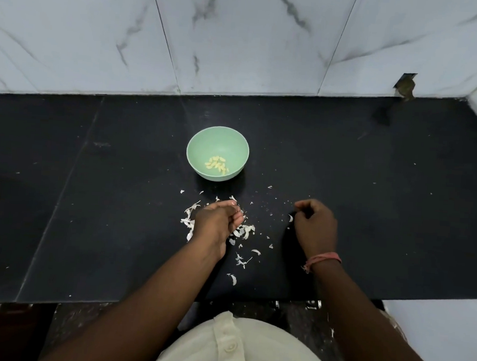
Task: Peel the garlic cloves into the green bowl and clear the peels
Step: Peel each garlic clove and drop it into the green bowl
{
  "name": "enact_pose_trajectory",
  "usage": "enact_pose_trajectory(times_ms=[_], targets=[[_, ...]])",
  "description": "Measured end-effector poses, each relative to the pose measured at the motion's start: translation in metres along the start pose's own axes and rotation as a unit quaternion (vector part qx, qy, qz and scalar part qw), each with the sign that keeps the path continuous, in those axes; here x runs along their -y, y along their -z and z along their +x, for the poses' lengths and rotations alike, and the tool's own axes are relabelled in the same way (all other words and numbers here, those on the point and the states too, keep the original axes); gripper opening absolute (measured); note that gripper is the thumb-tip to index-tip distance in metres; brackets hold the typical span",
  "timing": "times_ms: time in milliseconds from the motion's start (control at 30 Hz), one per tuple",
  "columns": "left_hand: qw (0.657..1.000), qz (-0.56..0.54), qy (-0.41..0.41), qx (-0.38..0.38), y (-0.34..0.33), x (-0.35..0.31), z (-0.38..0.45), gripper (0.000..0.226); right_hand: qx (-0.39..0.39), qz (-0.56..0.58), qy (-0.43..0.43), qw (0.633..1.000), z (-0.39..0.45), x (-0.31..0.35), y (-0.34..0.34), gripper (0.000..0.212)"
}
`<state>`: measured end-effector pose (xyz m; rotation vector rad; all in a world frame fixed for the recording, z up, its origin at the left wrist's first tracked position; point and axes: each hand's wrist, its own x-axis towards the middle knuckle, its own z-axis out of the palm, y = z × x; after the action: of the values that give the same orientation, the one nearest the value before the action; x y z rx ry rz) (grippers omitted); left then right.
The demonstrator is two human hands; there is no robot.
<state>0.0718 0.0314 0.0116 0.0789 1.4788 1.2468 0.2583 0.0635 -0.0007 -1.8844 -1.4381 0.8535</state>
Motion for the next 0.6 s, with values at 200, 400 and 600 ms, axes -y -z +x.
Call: enact_pose_trajectory(times_ms=[200, 400, 600], targets=[[1.000, 0.012, -0.002, 0.019, -0.004, 0.003, -0.002, 0.010, 0.092, -0.167, 0.136, 0.972, 0.002, 0.004, -0.009, 0.020], [0.999, 0.016, -0.002, 0.041, 0.003, 0.005, -0.003, 0.012, 0.112, -0.283, 0.139, 0.942, -0.005, 0.013, -0.020, 0.018], [0.993, 0.081, -0.018, 0.084, -0.004, 0.007, -0.008, 0.012, 0.119, -0.051, 0.065, 0.989, -0.013, 0.026, -0.033, 0.009]])
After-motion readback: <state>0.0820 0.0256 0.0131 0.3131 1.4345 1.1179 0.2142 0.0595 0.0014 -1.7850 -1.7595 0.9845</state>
